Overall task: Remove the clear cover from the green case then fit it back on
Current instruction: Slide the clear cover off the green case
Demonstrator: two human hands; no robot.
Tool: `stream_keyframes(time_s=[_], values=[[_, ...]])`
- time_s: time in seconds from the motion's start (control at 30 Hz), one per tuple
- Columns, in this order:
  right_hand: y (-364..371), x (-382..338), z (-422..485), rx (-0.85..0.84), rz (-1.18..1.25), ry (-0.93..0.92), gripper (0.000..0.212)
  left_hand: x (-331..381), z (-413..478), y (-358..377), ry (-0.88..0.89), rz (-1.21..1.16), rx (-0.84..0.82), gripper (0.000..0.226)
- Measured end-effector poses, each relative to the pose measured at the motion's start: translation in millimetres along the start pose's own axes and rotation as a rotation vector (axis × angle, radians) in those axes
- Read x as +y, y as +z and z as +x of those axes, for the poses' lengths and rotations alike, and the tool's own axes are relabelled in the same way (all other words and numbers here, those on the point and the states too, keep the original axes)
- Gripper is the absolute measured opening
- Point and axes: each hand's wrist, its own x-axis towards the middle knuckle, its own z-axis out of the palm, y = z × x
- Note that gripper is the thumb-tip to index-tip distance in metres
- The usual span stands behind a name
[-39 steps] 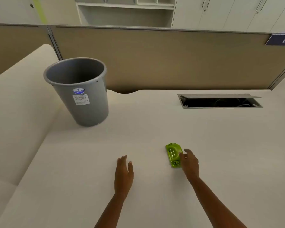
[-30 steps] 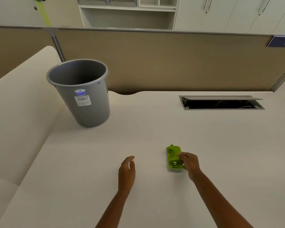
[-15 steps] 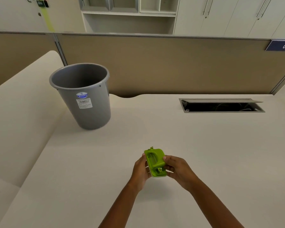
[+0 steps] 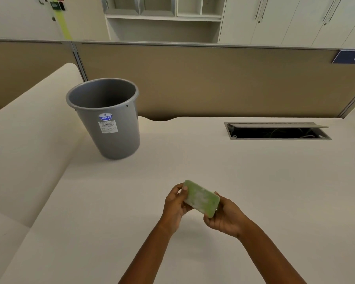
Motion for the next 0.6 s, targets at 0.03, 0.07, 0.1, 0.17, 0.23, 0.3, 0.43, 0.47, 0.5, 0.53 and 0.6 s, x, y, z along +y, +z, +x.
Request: stream_keyframes(time_s=[0.03,0.07,0.1,0.17,0.23,0.3,0.43,0.47,0.5,0.53,0.6], values=[[-2.1,0.3,-0.2,0.001,-0.028,0.011,0.039,1.2,-0.1,-0.8,0.005,0.0,0.017,0.013],[-4.2,0.6,-0.3,0.004,-0.066,0.016,0.043,2.3,-0.3,-1.8,0.012,0.002,0.03,0.012],[-5.9,0.9,-0.6,0.008,-0.1,0.015,0.045,3.4,-0.4,-2.6,0.016,0.008,0.04,0.013],[-9.5,1.0,-0.6,0.011,-0.137,0.01,0.046,4.3,-1.0,-3.4,0.016,0.024,0.049,0.016],[-12.5,1.0,-0.1,0.002,-0.136,0.015,0.043,4.0,-1.9,-1.7,0.008,0.038,0.052,0.022],[-14.3,1.2,-0.4,-0.015,-0.116,0.025,0.041,3.4,-2.7,0.8,-0.001,0.043,0.06,0.03],[-13.6,-0.3,-3.5,-0.05,-0.112,0.025,0.036,3.1,-6.2,4.5,-0.016,0.009,0.058,0.032],[-12.7,-0.9,-5.1,-0.053,-0.134,0.013,0.033,2.7,-6.9,4.9,-0.017,-0.008,0.057,0.031],[-11.3,-1.4,-6.4,-0.055,-0.161,-0.002,0.03,2.1,-7.4,5.2,-0.017,-0.026,0.055,0.03],[-9.5,-1.7,-7.7,-0.054,-0.188,-0.018,0.028,1.4,-7.6,5.7,-0.018,-0.043,0.051,0.03],[-5.5,-1.5,-9.9,-0.041,-0.226,-0.042,0.024,0.2,-7.0,7.2,-0.018,-0.07,0.042,0.03]])
